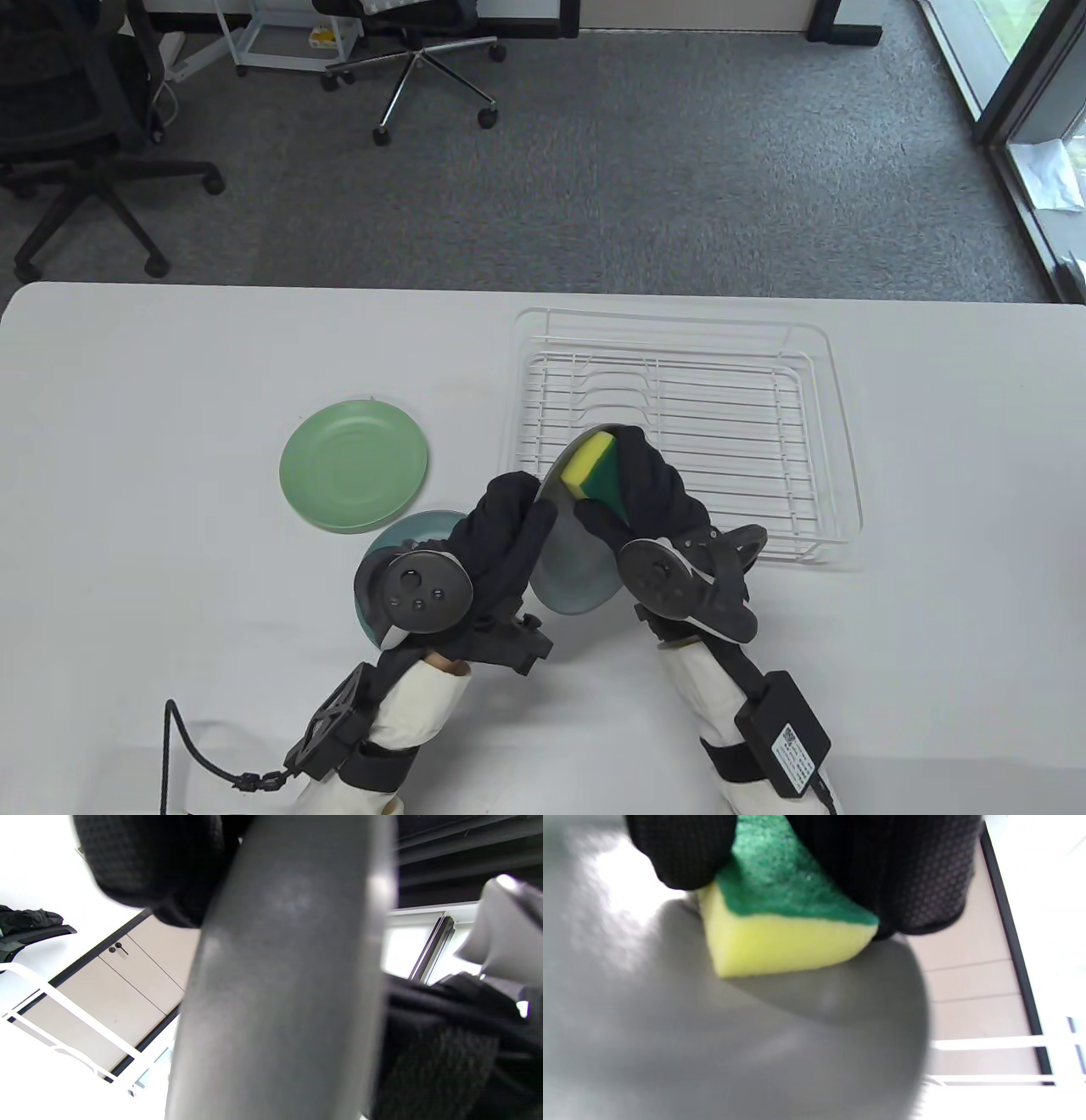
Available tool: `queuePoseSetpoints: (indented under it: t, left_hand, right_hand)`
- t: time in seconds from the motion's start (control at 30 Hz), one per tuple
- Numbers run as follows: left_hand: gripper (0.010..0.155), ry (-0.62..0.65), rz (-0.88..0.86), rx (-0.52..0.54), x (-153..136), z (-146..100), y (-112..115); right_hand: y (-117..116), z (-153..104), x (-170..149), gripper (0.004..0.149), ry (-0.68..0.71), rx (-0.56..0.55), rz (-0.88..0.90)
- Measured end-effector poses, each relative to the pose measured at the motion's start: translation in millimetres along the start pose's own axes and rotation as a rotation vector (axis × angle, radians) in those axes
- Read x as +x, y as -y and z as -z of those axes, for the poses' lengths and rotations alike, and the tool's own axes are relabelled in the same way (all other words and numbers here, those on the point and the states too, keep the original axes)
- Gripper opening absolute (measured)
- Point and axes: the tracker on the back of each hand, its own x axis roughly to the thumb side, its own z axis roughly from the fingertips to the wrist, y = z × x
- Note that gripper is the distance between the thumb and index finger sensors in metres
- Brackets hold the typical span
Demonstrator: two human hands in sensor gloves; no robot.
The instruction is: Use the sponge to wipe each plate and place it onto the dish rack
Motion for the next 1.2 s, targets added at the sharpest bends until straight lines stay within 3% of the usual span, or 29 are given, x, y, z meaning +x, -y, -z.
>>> queuePoseSetpoints:
  t: [0.23,0.4,0.5,0.6,0.73,0.97,1.2]
  left_hand:
    - [0.051,-0.048,-0.013,0.076,-10.1,-0.4,-13.6]
    - [0.051,-0.077,-0.016,0.087,-14.8,-0.9,-15.0]
    - [0.051,-0.084,-0.029,0.078,-14.8,-1.1,-13.3]
    - [0.051,-0.077,-0.035,0.049,-12.6,-1.2,-8.1]
    - [0.051,-0.058,-0.021,0.005,-7.5,-1.5,0.2]
    - [0.051,-0.017,0.005,-0.022,-0.4,-1.5,4.3]
    - [0.051,-0.012,-0.016,0.011,3.8,-1.7,-2.7]
  right_hand:
    - [-3.5,3.1,11.5,0.084,0.070,0.313,-0.025]
    - [2.2,-0.6,32.7,0.084,0.199,0.393,0.032]
    - [7.7,-3.2,40.8,0.084,0.244,0.358,0.079]
    - [11.1,-5.8,44.2,0.083,0.251,0.249,0.090]
    - [9.8,-6.9,39.0,0.083,0.195,0.077,0.035]
    - [1.2,-3.7,13.6,0.083,0.063,-0.070,-0.001]
    - [-3.9,-3.3,0.1,0.083,-0.036,-0.154,-0.249]
